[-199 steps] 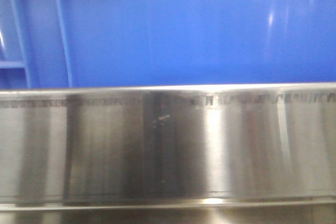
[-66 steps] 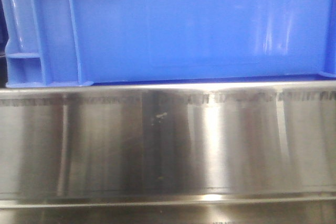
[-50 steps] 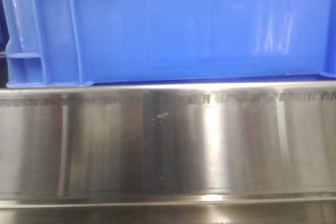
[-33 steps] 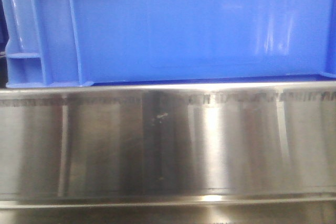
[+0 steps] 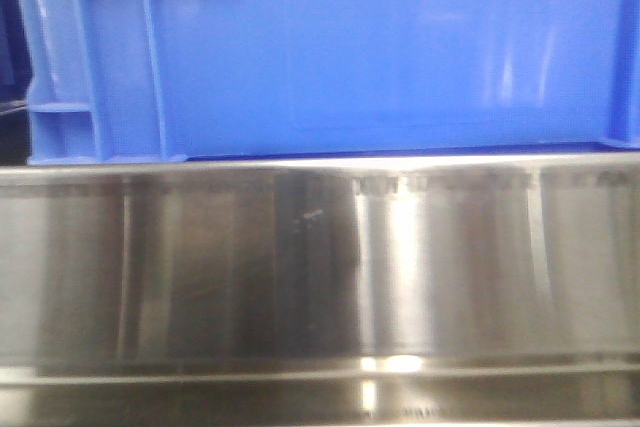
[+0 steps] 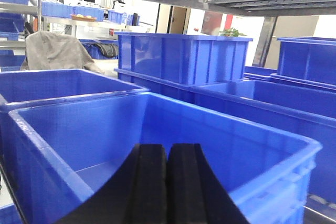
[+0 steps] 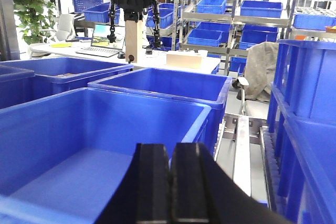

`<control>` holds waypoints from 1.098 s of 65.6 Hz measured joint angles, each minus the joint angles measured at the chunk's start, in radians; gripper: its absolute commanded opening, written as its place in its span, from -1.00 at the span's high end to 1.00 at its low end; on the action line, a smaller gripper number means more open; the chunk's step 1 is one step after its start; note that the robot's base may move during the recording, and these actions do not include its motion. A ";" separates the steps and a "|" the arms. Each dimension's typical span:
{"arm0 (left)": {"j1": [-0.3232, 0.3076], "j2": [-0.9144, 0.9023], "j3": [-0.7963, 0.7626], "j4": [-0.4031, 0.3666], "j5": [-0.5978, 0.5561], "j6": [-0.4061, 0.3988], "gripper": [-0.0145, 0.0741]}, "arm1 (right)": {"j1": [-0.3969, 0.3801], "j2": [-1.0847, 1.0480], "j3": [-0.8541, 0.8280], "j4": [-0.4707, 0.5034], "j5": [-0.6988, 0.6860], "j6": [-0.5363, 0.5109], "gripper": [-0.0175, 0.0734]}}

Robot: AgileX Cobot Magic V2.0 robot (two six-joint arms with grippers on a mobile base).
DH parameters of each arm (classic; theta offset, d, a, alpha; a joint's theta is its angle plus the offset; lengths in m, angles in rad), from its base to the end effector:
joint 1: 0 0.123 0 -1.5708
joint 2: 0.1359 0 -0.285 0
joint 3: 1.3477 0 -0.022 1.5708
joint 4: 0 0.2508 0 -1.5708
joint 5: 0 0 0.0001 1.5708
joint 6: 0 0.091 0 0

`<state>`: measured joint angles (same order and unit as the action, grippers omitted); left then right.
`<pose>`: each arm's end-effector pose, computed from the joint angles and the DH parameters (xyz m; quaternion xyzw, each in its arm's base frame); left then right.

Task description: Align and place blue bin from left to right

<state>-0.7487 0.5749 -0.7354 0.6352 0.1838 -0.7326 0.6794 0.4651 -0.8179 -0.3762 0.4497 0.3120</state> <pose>0.0886 -0.0688 0.4006 0.1737 0.6486 -0.2734 0.6888 0.0654 0.0341 0.4124 -0.1889 0.6748 0.1738 0.6919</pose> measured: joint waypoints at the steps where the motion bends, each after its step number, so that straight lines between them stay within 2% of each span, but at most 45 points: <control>1: 0.000 0.000 0.000 0.000 0.000 0.000 0.92 | 0.000 0.000 0.000 0.000 0.000 0.000 0.79; 72: 0.000 -0.001 0.000 0.000 0.000 0.000 0.92 | 0.000 0.000 0.000 0.000 -0.002 0.000 0.79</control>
<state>-0.7487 0.5736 -0.7354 0.6352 0.1838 -0.7326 0.6794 0.4651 -0.8179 -0.3762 0.4481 0.3115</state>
